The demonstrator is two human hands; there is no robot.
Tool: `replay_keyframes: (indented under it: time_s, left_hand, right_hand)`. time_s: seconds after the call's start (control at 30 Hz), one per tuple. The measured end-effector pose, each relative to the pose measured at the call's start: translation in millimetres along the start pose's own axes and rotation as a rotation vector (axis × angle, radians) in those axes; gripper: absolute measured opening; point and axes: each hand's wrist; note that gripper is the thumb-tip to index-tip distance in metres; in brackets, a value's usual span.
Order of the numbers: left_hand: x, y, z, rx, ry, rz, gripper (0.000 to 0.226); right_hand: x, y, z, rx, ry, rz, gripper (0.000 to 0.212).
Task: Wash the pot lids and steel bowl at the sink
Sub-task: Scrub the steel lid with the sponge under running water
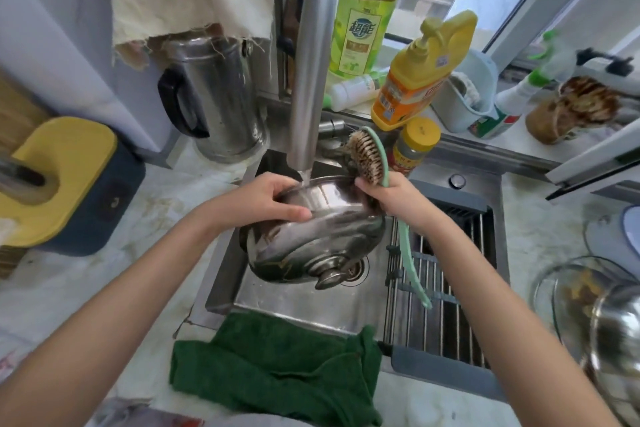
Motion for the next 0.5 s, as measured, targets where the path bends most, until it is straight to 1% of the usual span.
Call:
replay_keyframes:
  time_s: [0.03,0.07,0.13,0.17,0.2,0.27,0.3,0.37,0.4,0.43,0.5]
  left_hand:
    - [-6,-1,0,-0.003,-0.006,0.024,0.042]
    - [-13,-2,-2,0.005,-0.004,0.052,0.039]
    - [-25,-3,-7,0.029,0.000,0.132,0.041]
    - [-29,-3,-8,0.047,0.016,0.197,0.038]
    - [-31,-3,-9,0.071,0.051,0.270,0.032]
    - [-32,0,-9,0.118,0.149,0.371,0.028]
    - [-32,1,-9,0.127,0.162,0.395,0.029]
    - [-33,1,-7,0.121,0.115,0.424,0.035]
    - [-34,2,-6,0.121,0.085,0.435,0.036]
    - [-35,1,-6,0.121,0.066,0.440,0.035]
    - [-38,3,-7,0.126,0.060,0.450,0.029]
  right_hand:
    - [-2,-2,2,0.009,0.001,0.024,0.017]
    - [-3,-4,6,0.010,0.026,0.052,0.026]
    - [0,-1,6,0.001,0.135,0.083,0.071]
    - [3,4,3,-0.012,0.172,0.079,0.083]
    - [6,9,1,-0.002,0.200,0.068,0.080]
    - [7,18,-3,0.066,0.289,0.046,0.053]
    - [4,21,-9,0.078,0.367,0.064,0.047]
    - [-5,21,-18,0.092,0.613,0.131,0.050]
    - [-13,19,-21,0.106,0.723,0.127,0.053]
    - [-22,20,-25,0.132,0.774,0.097,0.055]
    - [-41,28,-37,0.194,0.789,-0.032,0.053]
Point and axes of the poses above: each hand's wrist, its own y-axis away from the middle knuckle, its own x-axis out of the back of the hand, z = x × y, and after that the axes turned 3 degrees about -y, right-handed
